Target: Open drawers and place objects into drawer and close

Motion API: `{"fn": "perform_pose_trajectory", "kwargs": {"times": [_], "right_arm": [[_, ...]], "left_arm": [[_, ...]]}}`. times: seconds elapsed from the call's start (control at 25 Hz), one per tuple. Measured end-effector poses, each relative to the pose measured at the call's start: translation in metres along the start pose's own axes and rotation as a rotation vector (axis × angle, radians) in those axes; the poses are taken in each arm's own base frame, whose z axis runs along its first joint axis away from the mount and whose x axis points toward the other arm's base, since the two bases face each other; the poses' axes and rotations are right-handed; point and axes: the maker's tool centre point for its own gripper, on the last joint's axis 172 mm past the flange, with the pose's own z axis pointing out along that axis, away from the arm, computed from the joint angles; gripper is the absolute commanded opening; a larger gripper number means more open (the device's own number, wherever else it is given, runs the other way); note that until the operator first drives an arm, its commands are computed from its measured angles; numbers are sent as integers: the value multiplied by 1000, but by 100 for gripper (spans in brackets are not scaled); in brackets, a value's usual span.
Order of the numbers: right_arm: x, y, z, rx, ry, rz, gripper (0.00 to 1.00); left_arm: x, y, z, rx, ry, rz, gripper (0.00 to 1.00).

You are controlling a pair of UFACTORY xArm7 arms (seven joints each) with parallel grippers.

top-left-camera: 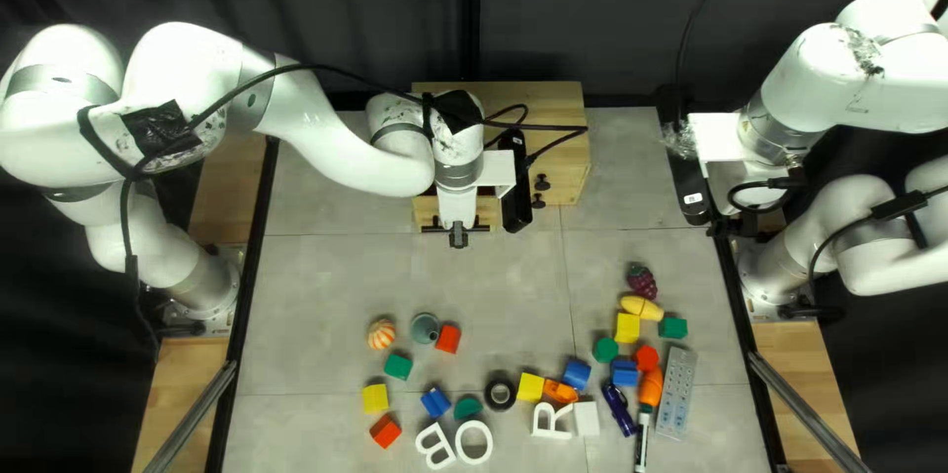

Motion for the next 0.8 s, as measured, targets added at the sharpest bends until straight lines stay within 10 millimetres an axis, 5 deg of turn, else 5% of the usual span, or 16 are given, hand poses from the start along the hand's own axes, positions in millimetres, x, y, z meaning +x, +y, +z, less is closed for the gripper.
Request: {"fn": "perform_pose_trajectory", "kwargs": {"times": [0.8], "right_arm": [[0, 0, 0, 0, 0, 0, 100]], "left_arm": [[1, 15, -2, 4, -25, 15, 100]]}}
